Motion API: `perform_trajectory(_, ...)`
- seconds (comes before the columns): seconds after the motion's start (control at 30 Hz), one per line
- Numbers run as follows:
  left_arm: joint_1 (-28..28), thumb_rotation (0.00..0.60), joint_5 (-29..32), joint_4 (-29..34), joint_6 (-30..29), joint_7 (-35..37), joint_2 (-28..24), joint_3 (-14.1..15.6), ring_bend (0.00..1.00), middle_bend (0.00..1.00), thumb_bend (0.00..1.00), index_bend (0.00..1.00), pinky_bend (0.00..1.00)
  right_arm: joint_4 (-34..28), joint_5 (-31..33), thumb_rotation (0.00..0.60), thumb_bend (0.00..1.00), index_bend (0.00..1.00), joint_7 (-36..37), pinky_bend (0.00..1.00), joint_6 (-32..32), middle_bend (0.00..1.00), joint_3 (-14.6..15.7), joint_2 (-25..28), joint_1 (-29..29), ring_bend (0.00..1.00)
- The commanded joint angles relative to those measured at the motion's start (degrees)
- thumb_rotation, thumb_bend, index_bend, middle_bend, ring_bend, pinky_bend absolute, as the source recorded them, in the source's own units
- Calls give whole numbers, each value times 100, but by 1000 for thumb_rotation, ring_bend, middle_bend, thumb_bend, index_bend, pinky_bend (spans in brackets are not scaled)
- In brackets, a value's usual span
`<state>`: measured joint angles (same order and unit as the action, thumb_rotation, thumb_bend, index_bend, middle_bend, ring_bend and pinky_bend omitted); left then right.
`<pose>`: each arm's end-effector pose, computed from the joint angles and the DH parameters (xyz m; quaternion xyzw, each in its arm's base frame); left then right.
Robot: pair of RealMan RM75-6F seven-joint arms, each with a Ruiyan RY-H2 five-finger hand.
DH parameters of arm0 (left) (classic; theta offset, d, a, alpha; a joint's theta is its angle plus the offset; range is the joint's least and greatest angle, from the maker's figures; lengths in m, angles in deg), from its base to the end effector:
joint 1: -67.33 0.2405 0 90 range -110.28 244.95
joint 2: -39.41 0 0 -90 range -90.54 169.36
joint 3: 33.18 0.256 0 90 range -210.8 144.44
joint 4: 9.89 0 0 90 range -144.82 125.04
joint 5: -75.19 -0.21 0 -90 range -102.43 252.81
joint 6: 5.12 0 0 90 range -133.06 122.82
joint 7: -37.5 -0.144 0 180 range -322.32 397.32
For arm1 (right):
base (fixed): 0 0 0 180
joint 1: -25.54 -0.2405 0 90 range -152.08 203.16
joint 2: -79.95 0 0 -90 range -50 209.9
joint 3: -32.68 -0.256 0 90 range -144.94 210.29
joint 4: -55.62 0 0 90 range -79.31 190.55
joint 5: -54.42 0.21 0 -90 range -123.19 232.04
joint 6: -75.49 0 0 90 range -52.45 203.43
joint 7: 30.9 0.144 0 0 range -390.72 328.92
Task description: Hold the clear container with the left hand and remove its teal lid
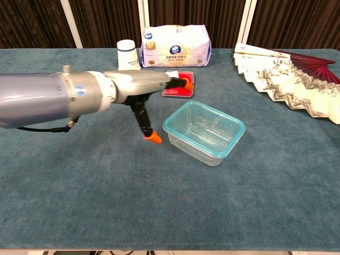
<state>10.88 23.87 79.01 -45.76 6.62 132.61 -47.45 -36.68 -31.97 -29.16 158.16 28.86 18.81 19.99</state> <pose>-0.0435 0.3359 -0.0672 -0.8299 -0.3519 -0.3302 0.2801 -0.3128 -0.1886 0.1726 0.6062 -0.3829 0.3815 0.5834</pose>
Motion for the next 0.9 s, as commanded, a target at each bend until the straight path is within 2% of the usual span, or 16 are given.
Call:
perform_trajectory(0.03,-332,600,348,-125,124,-247,168,-62,0,0,0,0,0,-8,-7,600,168,0,5,0,-1,0,3,12,-4,0)
perform_trajectory(0.23,-768,600,946,-279,208,-440,329,-96,0,0,0,0,22,-47,-43,600,168,0,68,0,-47,0,45,51,-13,0)
perform_trajectory(0.6,-1569,600,2158,-721,260,-766,578,23,0,0,0,0,50,-73,-55,600,167,0,86,0,-25,0,50,63,-12,0)
perform_trajectory(0.73,-1803,600,2461,-919,287,-812,723,81,4,7,0,0,112,-74,-70,600,168,0,75,0,-5,0,55,63,-7,0)
perform_trajectory(0.8,-1896,600,2551,-1004,259,-837,792,116,45,60,4,2,186,-81,-60,600,167,0,79,0,5,0,49,69,-3,0)
perform_trajectory(0.9,-1956,600,2549,-1077,129,-824,879,147,172,212,39,44,297,-94,-51,600,168,0,87,0,20,0,43,78,3,0)
